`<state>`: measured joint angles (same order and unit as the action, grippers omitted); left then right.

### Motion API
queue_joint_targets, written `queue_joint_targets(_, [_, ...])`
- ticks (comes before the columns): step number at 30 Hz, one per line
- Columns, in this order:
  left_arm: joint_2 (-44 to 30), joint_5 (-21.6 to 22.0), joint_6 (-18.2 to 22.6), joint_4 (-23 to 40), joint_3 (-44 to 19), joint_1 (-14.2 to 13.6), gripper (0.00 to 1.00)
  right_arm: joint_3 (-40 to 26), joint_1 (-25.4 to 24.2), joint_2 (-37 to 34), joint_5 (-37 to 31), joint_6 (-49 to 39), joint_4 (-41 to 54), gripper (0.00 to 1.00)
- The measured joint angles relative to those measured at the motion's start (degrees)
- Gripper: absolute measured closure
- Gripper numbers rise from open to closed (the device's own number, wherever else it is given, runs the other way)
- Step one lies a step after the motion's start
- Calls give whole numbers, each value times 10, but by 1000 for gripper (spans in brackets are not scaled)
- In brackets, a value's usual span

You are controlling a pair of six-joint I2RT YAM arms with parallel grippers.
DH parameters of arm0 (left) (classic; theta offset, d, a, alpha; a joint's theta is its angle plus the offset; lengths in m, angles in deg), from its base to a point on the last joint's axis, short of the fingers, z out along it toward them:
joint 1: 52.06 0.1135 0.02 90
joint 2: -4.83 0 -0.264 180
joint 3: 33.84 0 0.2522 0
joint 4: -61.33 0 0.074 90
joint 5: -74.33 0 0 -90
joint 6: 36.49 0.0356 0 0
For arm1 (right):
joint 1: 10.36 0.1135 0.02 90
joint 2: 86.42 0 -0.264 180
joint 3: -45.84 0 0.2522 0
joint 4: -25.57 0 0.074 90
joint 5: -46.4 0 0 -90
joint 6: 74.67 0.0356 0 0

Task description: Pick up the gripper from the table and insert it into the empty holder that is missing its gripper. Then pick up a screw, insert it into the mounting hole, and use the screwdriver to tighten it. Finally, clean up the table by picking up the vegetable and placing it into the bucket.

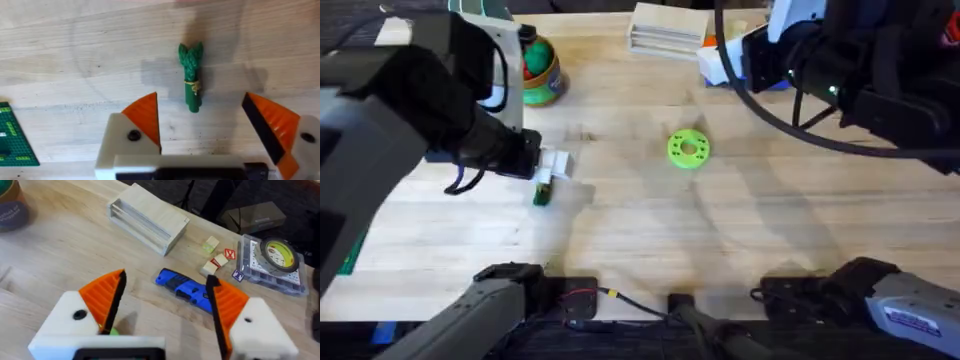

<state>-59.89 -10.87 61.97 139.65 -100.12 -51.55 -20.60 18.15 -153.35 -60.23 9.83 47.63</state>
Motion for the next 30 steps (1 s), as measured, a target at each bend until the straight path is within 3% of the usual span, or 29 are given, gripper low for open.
queue_joint_targets(11, [-124,5,4,-9,0,0,8,0,0,0,0,0,11,8])
queue_joint_targets(30, [-252,5,6,-41,0,0,8,0,0,0,0,0,12,9])
